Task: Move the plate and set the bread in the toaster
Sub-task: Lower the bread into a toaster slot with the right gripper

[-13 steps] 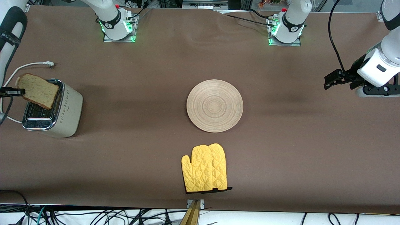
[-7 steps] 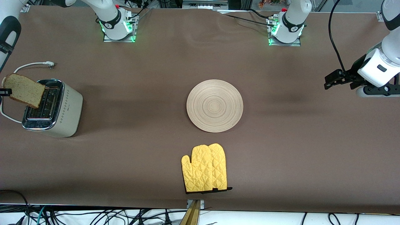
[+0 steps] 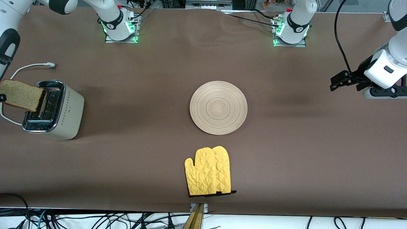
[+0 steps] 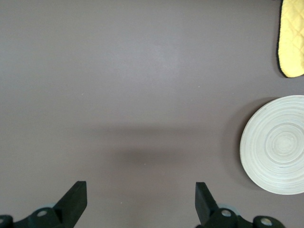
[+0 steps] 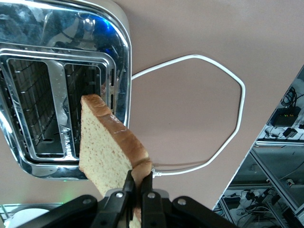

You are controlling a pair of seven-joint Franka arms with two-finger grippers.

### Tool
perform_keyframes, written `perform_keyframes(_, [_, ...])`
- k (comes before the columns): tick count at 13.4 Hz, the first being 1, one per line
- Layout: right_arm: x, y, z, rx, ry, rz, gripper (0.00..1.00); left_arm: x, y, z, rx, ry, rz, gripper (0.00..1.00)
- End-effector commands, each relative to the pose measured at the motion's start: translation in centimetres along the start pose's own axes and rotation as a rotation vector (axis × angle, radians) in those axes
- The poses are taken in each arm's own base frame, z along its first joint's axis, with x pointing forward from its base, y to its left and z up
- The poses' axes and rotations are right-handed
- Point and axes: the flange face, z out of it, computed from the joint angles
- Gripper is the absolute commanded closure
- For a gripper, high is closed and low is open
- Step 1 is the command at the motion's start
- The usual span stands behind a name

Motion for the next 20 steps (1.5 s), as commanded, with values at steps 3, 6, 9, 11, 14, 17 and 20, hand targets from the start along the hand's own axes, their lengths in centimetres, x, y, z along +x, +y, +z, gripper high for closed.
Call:
perform_keyframes(3, [0.2,0.6,0.0,-0.033,0.02,-0.019,1.0,-0.8,-0.2,-0.5,0.055,-0.03,0.01,0.0])
perform_keyframes(6, [0.8,0.9,0.1,-0.051,0.049,-0.001,1.0,-0.8,-0.1,-0.4,0.058,-0.035,0.018,0.0])
perform_keyframes(9, [2.8,-0.9,0.6,-0.055,0.068,-0.019,1.0,-0.6,-0.3,-0.4,0.057,-0.031,0.015,0.0])
perform_keyframes(11, [3.6,-2.3,0.5,-0.056,0.07,-0.011,1.0,-0.6,-0.4,-0.4,0.057,-0.031,0.015,0.0])
perform_keyframes(14, [4.7,-4.3,0.4,-0.05,0.075,-0.006,1.0,-0.6,-0.8,-0.4,0.057,-0.03,0.011,0.0])
perform_keyframes(17, [5.7,-6.9,-0.2,-0.057,0.082,0.045,1.0,-0.5,-1.3,-0.4,0.056,-0.032,0.003,0.0])
perform_keyframes(20, [5.9,-7.2,-0.2,-0.051,0.087,0.069,0.22,-0.6,-1.5,-0.4,0.056,-0.032,0.0,0.0])
